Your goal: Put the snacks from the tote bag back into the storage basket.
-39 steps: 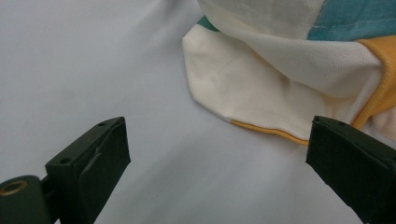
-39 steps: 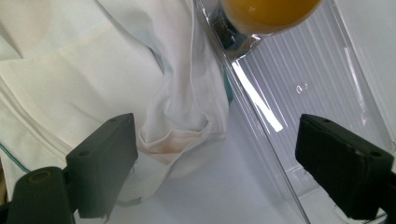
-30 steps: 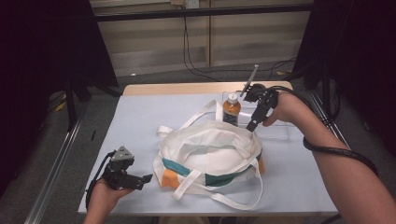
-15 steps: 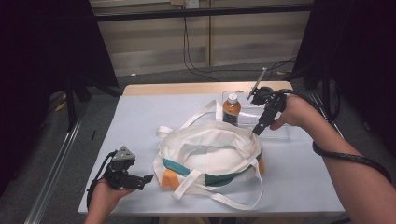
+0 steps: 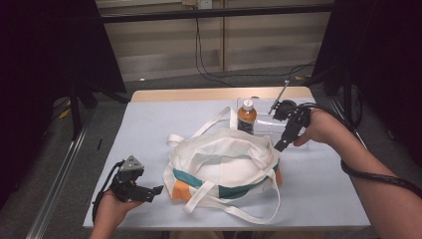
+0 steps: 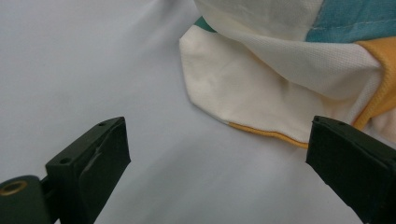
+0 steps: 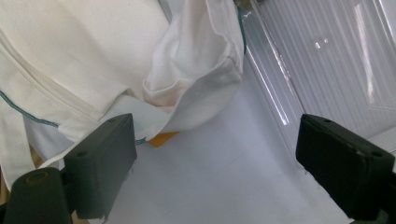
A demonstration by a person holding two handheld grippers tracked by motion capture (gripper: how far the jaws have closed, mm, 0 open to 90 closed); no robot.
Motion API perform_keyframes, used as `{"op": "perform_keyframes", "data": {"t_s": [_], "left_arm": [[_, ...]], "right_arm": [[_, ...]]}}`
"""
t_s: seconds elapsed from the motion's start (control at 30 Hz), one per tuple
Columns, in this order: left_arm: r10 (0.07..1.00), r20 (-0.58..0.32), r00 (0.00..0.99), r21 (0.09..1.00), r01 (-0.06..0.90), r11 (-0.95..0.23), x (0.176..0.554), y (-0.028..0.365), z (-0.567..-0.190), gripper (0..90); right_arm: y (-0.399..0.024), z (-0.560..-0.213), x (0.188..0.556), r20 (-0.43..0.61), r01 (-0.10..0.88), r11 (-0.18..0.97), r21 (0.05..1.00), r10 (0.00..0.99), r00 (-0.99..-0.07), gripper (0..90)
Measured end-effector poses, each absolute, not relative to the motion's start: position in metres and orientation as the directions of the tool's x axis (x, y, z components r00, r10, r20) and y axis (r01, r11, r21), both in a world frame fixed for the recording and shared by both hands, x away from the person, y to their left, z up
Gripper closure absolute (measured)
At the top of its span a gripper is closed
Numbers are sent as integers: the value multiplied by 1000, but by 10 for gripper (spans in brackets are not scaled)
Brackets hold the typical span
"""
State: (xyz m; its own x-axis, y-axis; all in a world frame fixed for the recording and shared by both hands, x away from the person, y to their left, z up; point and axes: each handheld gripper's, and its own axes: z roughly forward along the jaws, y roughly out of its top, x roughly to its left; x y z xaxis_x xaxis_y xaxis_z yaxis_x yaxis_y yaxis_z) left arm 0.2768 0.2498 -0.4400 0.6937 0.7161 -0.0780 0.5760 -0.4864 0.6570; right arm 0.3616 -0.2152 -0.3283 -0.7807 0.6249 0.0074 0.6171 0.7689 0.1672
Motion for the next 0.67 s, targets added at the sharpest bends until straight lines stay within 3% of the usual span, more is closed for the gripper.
{"op": "perform_keyframes", "data": {"t_s": [0.67], "left_arm": [[710, -69, 701, 644, 575, -505, 278, 247, -439, 57]], "right_arm": [[-234, -352, 340, -22, 617, 769, 169, 629, -777, 116]]}}
